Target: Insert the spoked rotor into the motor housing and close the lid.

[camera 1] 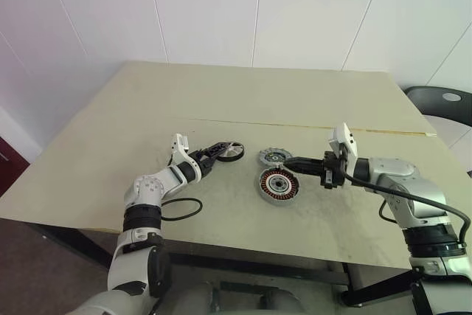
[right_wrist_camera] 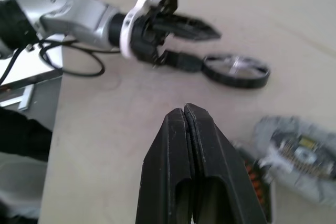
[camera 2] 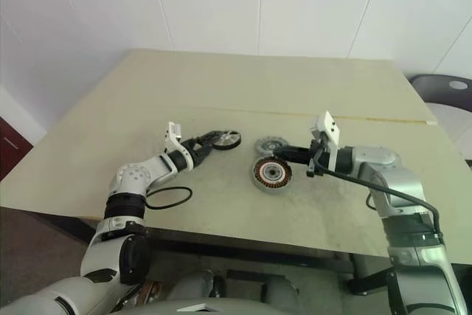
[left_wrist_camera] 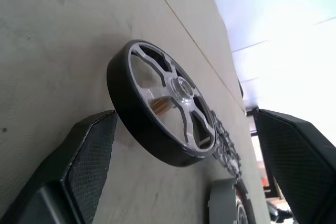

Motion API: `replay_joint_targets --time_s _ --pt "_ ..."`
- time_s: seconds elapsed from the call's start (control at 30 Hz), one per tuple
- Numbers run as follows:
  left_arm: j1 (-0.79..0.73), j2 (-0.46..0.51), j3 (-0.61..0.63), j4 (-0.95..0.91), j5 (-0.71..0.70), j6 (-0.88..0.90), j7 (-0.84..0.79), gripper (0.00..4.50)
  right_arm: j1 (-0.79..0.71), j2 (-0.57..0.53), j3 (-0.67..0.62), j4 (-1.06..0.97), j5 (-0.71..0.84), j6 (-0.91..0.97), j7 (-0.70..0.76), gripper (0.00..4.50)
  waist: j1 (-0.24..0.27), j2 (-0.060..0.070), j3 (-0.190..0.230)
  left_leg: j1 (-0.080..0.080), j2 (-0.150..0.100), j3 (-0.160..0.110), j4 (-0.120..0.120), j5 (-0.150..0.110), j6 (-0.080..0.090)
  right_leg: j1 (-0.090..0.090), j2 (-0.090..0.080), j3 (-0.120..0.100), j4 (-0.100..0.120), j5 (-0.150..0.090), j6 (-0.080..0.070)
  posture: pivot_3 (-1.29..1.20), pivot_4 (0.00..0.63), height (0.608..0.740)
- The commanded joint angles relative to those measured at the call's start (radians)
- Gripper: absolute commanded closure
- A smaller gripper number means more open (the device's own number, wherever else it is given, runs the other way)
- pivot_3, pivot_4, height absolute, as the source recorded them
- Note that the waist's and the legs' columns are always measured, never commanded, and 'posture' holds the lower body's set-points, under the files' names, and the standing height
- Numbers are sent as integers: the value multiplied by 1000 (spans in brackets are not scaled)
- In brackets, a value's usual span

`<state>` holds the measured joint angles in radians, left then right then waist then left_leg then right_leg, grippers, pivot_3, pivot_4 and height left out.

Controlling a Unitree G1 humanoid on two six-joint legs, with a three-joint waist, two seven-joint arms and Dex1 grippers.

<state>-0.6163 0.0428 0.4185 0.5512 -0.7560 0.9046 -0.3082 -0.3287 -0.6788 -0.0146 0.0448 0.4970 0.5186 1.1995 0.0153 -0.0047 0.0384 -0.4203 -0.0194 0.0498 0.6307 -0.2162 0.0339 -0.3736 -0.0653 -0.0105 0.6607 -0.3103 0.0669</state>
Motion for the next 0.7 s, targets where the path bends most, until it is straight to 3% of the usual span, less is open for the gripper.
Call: replay_joint_targets --time_s 0.03,0.37,0.7 --pt "-27 -36 37 37 -39 9 27 1208 20 -28 -25 -20 11 -20 26 4500 -1 0 0 -3 0 0 0 0 0 -1 0 0 0 0 0 0 0 740" --pt "-43 -100 82 66 -88 38 68 4083 48 -45 -57 13 5 -43 9 4500 -1 0 0 -5 0 0 -1 0 0 -3 0 0 0 1 2 0 0 740" --pt "12 -112 110 -108 -233 151 9 4079 73 -76 -60 20 8 -36 58 4500 -2 0 0 -7 0 0 -1 0 1 -5 0 0 0 1 2 0 0 740"
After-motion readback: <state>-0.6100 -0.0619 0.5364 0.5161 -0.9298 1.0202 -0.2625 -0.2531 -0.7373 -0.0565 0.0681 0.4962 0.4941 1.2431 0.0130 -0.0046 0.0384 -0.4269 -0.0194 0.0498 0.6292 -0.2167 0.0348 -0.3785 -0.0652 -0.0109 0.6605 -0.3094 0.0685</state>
